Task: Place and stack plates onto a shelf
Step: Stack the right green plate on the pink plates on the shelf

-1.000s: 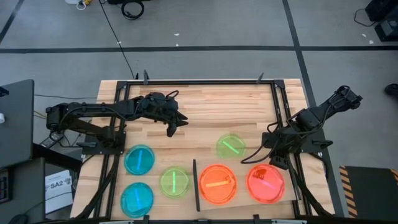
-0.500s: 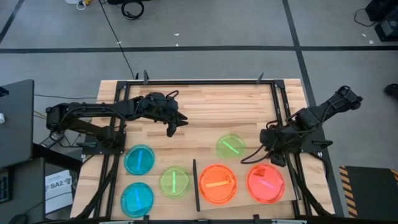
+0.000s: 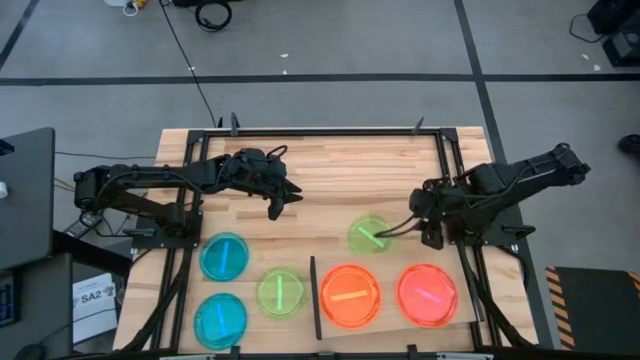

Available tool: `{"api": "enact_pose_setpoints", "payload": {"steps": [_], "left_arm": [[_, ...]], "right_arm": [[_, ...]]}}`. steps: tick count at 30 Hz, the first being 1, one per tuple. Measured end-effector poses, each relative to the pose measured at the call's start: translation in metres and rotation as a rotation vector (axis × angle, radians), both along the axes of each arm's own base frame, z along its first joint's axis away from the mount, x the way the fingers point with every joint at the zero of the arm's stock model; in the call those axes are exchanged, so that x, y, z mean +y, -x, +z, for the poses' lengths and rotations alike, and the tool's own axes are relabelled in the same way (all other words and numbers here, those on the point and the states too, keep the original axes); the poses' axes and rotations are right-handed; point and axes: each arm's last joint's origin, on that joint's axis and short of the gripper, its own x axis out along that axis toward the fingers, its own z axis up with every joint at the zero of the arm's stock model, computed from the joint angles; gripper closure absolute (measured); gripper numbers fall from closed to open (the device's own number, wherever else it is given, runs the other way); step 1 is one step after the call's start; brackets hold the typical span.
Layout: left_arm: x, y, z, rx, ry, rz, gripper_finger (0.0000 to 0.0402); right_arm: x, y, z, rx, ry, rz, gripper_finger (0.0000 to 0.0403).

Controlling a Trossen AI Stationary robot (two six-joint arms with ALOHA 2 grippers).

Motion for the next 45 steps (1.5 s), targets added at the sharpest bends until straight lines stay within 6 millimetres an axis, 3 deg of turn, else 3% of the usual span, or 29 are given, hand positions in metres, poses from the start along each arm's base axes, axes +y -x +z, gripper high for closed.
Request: {"api": "enact_pose_setpoints", "payload": {"steps": [11,24,35,45], "left_arm": [[0.000,0.000,0.000,0.000,0.000,0.000,0.0269],[0.000,0.000,0.000,-0.002,0.000,0.000,0.0269],[0.000,0.000,0.000,-0.002,0.000,0.000,0.0269],[0.000,0.000,0.000,-0.002,0.000,0.000,0.0269]], "right_arm": [[-0.021,0.006,-0.001,0.062,0.047,0.020,0.0229],[-0.048,0.001,0.010,-0.101,0.109,-0.021,0.0229],[-0.076,0.002,0.010,-0.117,0.073,-0.152,0.0229],[-0.092,-0.018,0.009,-0.199,0.047,-0.222,0.0229]]}}
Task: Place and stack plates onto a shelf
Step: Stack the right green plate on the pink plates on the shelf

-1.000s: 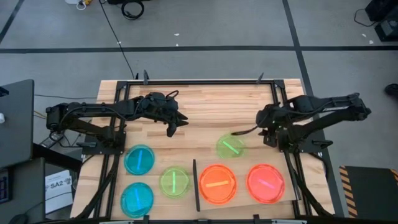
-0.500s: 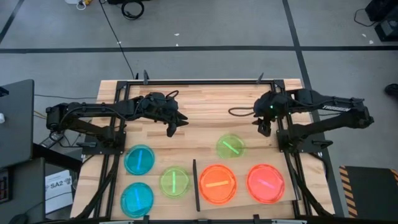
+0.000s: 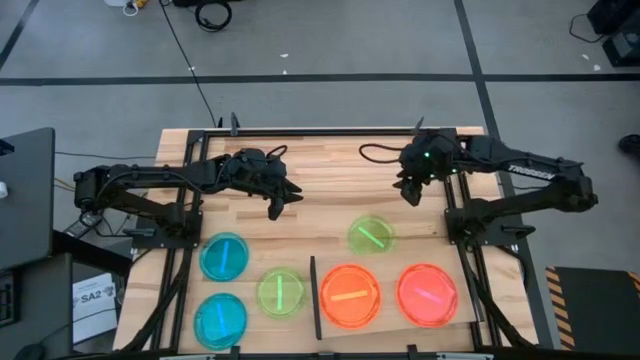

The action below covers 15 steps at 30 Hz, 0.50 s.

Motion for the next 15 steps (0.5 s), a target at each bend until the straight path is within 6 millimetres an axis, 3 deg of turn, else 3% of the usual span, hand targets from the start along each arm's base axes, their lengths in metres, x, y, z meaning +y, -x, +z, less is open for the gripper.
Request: {"api": "enact_pose_setpoints", "payload": {"steps": [15], "left_arm": [[0.000,0.000,0.000,0.000,0.000,0.000,0.0269]], "right_arm": [[-0.021,-0.040,-0.033,0.135,-0.044,-0.044,0.0229]]}}
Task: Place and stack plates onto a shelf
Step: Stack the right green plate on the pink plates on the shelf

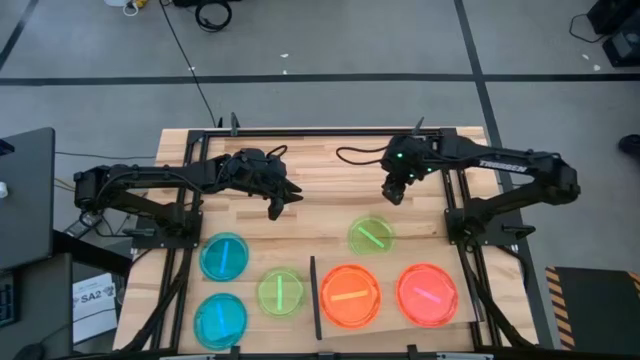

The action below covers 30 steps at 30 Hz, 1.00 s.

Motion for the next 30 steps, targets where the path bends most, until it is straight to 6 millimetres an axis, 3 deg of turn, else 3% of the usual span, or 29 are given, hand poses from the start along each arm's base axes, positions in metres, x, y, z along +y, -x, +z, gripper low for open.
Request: {"api": "enact_pose_setpoints", "payload": {"steps": [7,13,17,30], "left_arm": [[0.000,0.000,0.000,0.000,0.000,0.000,0.0269],[0.000,0.000,0.000,0.001,-0.005,0.010,0.0269],[0.000,0.000,0.000,0.001,-0.005,0.011,0.0269],[0.002,0.000,0.000,0.001,-0.023,0.041,0.0269]], "right_arm": [[-0.007,-0.017,-0.024,0.115,-0.011,0.052,0.0229],[-0.008,-0.023,-0.032,0.147,-0.008,0.175,0.0229],[-0.007,-0.026,-0.040,0.069,-0.028,0.227,0.0229],[0.000,-0.017,-0.104,-0.068,-0.084,0.288,0.0229]]}}
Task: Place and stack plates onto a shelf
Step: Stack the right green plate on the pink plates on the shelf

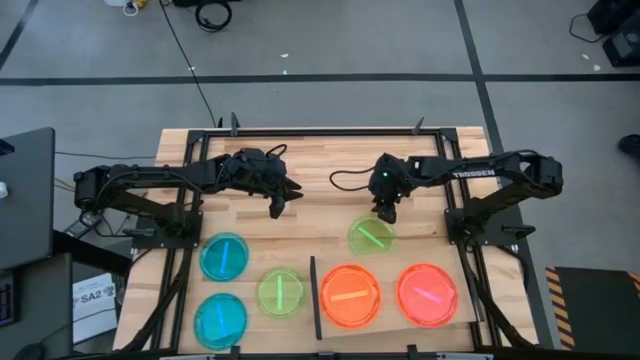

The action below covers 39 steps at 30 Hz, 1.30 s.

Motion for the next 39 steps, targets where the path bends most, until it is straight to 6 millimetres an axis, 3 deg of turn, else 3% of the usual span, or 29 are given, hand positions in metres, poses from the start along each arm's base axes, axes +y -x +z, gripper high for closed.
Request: {"api": "enact_pose_setpoints", "payload": {"steps": [15,39], "left_arm": [[0.000,0.000,0.000,0.000,0.000,0.000,0.0269],[0.000,0.000,0.000,-0.001,0.000,0.000,0.0269]], "right_arm": [[0.012,0.017,-0.047,-0.114,0.005,0.042,0.0229],[0.017,0.032,-0.066,-0.120,0.050,0.011,0.0229]]}}
